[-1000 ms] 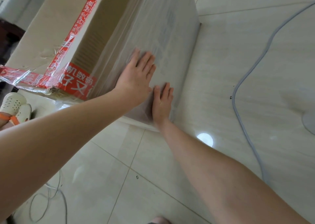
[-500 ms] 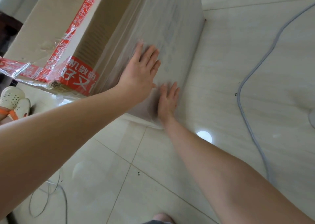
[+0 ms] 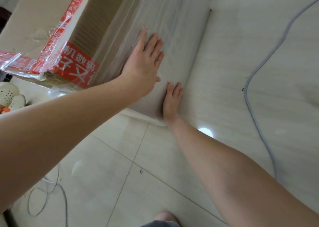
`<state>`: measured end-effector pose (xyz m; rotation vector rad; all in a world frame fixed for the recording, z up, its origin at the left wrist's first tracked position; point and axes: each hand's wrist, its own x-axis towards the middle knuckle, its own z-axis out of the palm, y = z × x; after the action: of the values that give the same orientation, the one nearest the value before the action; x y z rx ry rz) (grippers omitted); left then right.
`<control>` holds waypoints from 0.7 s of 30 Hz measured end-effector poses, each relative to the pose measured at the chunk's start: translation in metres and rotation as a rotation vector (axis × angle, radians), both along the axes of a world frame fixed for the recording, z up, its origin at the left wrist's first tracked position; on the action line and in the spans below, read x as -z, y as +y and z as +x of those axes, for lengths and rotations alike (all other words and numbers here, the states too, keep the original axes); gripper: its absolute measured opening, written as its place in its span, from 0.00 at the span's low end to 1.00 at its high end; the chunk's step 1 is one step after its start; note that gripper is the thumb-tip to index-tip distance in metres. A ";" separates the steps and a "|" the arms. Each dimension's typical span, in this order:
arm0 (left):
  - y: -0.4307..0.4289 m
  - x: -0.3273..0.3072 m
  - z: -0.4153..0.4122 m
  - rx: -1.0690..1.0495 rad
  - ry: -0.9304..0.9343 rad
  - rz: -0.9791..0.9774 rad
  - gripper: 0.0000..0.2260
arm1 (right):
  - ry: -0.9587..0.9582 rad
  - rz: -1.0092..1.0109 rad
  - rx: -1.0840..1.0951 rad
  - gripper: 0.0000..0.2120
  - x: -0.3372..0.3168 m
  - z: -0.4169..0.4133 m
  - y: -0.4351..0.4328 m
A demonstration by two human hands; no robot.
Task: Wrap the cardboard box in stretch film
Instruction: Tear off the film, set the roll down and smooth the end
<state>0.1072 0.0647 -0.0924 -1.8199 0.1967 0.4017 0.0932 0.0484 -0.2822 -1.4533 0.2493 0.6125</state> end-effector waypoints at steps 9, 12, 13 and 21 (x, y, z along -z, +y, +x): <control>0.001 -0.003 0.006 -0.026 -0.002 -0.017 0.32 | -0.002 0.021 -0.061 0.30 0.009 0.011 -0.001; 0.000 -0.008 0.014 -0.047 -0.004 -0.026 0.32 | 0.015 0.009 -0.095 0.29 0.007 0.024 -0.004; -0.001 -0.010 0.017 -0.052 -0.007 -0.040 0.31 | 0.025 -0.003 -0.086 0.29 0.004 0.027 -0.005; -0.010 -0.040 0.034 -0.047 -0.099 -0.217 0.26 | 0.030 -0.069 0.088 0.34 -0.021 0.027 -0.026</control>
<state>0.1413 0.0545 -0.0524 -2.0555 0.1328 0.3325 0.1207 0.0227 -0.2607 -1.4921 0.3586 0.5593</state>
